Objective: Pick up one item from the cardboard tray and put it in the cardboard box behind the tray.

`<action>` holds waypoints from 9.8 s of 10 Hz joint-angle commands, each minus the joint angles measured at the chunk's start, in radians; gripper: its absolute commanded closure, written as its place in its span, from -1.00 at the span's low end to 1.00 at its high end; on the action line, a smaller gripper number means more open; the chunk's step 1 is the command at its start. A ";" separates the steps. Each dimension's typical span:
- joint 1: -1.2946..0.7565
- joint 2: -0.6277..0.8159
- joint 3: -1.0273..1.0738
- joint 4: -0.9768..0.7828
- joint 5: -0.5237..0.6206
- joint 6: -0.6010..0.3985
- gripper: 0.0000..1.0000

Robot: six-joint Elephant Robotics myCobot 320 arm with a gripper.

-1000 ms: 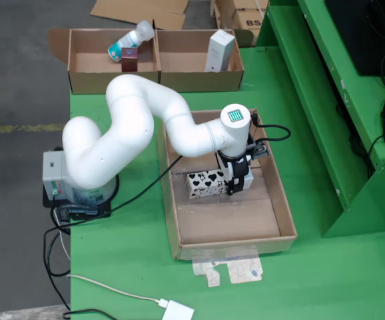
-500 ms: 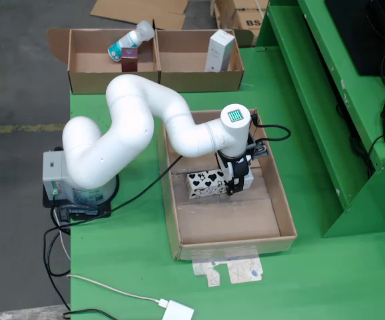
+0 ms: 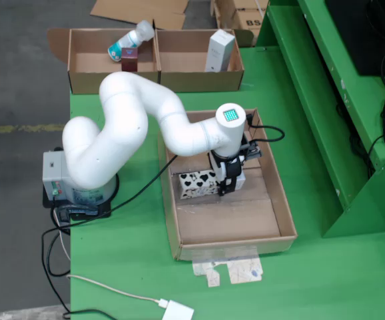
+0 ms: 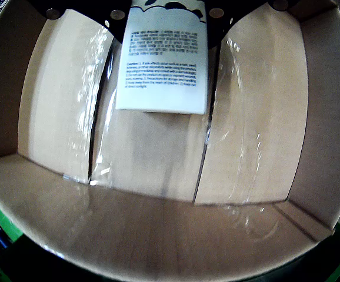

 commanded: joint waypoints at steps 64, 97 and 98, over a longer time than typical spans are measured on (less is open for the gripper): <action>1.154 -0.192 1.563 -0.987 -0.412 0.088 1.00; 1.277 -0.701 1.563 -0.237 -0.639 -0.151 1.00; 1.277 -0.701 1.563 -0.237 -0.639 -0.151 1.00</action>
